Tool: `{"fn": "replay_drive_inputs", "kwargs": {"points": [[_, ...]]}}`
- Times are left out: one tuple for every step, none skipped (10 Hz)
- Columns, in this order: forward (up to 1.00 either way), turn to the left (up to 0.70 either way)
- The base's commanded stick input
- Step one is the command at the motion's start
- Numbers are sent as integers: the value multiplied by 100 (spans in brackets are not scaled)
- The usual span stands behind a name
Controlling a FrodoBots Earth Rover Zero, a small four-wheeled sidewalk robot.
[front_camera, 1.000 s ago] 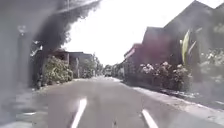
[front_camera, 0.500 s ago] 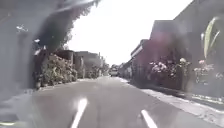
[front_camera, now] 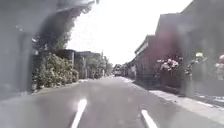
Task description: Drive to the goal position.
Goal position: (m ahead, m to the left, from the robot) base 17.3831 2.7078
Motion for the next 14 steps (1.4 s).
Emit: {"fn": "replay_drive_inputs", "kwargs": {"points": [[100,-38],[100,-38],[100,-35],[100,-14],[100,0],[100,0],[100,0],[100,0],[100,0],[100,0],[100,0],[100,0],[100,0],[100,-6]]}}
